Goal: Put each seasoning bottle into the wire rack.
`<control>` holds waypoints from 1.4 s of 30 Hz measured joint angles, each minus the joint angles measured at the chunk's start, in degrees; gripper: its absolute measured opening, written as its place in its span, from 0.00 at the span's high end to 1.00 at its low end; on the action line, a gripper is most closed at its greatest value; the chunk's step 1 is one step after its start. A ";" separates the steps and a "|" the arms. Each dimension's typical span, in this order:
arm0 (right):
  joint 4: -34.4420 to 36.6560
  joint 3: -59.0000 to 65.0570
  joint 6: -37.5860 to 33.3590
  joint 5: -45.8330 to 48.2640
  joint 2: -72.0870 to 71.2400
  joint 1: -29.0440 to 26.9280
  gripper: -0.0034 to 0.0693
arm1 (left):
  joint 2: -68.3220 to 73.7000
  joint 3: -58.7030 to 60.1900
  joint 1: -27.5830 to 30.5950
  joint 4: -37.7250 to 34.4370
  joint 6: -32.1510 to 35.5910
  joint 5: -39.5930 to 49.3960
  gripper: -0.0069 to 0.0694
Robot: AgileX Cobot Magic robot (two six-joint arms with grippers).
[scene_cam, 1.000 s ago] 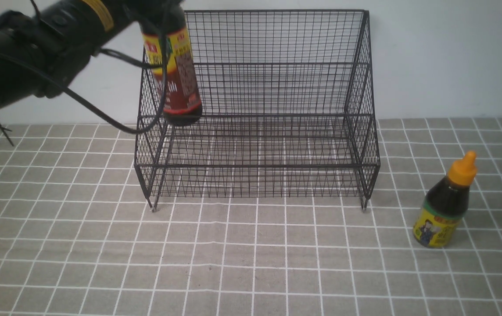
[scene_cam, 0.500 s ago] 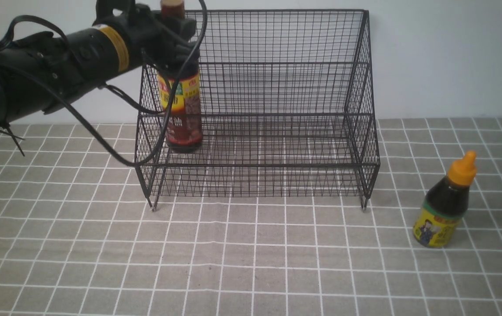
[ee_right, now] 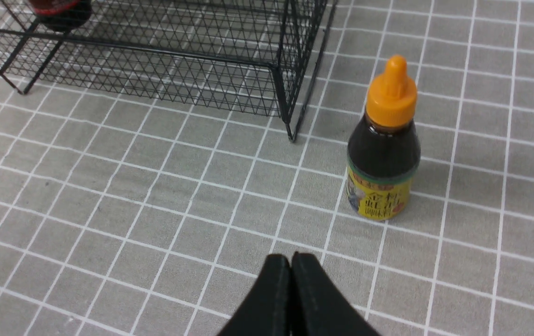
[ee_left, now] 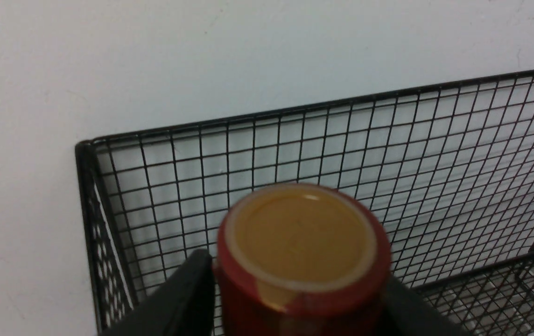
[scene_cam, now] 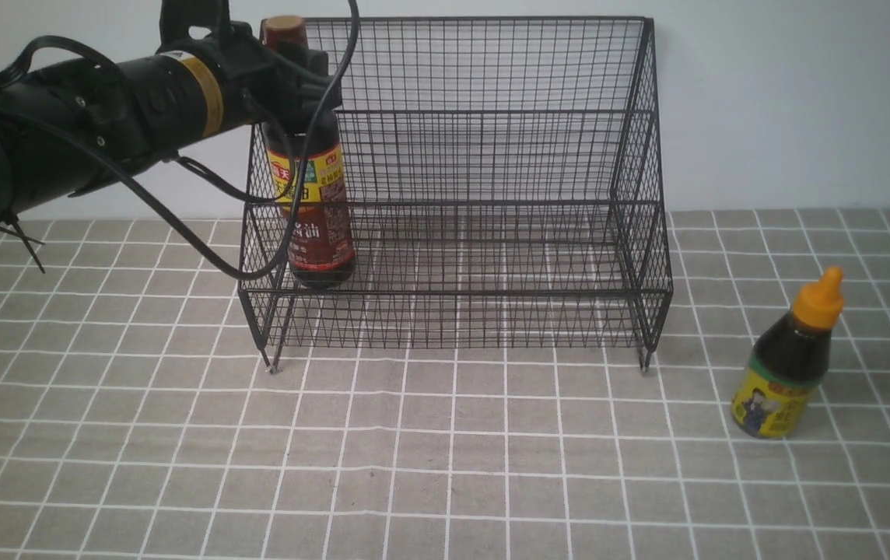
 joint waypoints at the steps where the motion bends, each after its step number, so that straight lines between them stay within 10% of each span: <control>1: 0.00 -0.34 -0.62 0.00 0.08 0.00 0.97 | -0.06 0.00 0.00 1.02 -1.40 0.00 0.39; 12: -1.61 -9.22 -1.53 6.96 7.13 0.00 0.97 | -8.53 -0.06 0.06 28.12 -26.22 0.00 0.23; 17: -2.26 -13.63 -1.64 11.09 12.62 0.00 0.97 | -10.68 -0.11 1.41 32.12 -34.94 -1.48 0.38; 20: -2.37 -15.90 -1.64 12.61 14.97 0.00 0.97 | -11.71 -0.11 4.81 32.76 -37.06 -6.86 0.65; 25: -2.37 -16.28 -1.64 12.80 15.01 0.00 0.97 | -12.38 -0.11 10.82 33.78 -37.52 -22.76 0.90; 31: -2.40 -16.32 -1.64 12.80 15.01 0.00 0.97 | -16.15 -0.11 15.98 35.04 -35.69 -31.72 0.92; 42: -2.34 -16.32 -1.64 12.75 15.01 0.00 0.97 | -32.91 -0.11 16.94 34.30 -8.73 -13.48 0.92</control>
